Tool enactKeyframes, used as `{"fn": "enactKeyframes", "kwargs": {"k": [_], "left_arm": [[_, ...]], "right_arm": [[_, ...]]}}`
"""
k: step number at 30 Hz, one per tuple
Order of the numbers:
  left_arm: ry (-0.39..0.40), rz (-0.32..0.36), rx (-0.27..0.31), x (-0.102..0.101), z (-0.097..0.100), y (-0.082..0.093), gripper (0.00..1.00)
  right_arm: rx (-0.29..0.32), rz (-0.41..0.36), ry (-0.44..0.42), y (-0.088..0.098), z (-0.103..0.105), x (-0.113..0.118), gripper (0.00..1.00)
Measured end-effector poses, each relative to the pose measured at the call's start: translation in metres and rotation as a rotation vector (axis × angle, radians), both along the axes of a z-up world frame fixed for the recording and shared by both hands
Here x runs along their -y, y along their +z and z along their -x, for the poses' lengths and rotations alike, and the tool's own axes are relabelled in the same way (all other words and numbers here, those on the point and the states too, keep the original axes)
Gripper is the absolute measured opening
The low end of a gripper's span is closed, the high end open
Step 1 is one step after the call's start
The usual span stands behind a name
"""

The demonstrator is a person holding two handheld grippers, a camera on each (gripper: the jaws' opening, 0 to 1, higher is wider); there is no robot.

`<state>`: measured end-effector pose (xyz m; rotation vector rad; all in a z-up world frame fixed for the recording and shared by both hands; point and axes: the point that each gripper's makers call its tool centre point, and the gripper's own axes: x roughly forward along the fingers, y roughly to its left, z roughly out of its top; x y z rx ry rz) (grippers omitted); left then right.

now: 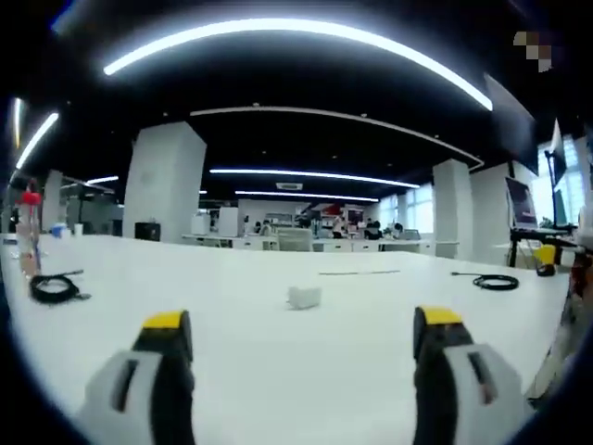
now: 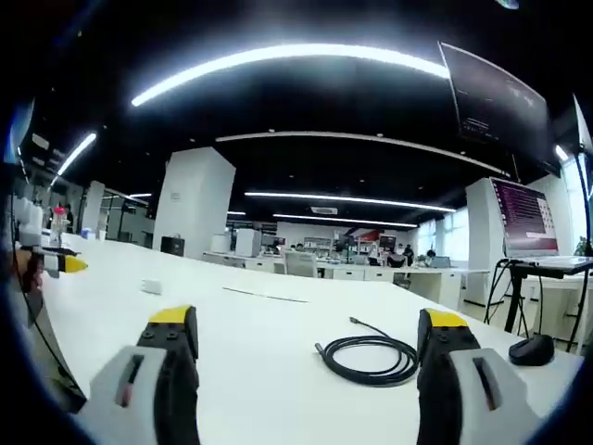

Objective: Plug the desk Type‑C cable into the charger adapter.

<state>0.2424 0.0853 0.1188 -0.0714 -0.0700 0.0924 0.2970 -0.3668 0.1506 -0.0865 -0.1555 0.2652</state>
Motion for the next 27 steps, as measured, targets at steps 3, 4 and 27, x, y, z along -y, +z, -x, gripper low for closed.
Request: {"fn": "enactKeyframes", "kwargs": {"k": [3,4,27], "left_arm": [[0.000,-0.003,-0.003,0.0007,0.0005,-0.0001,1.00],[0.000,-0.005,-0.001,0.0009,0.0012,0.0008,1.00],[0.010,-0.010,-0.013,-0.0030,-0.0004,-0.0034,1.00]], "right_arm": [[0.003,0.005,-0.002,0.0005,-0.0001,0.0004,1.00],[0.004,0.007,-0.001,0.0004,-0.0004,0.0003,1.00],[-0.015,0.013,-0.004,-0.0054,-0.0073,0.0031,1.00]]}}
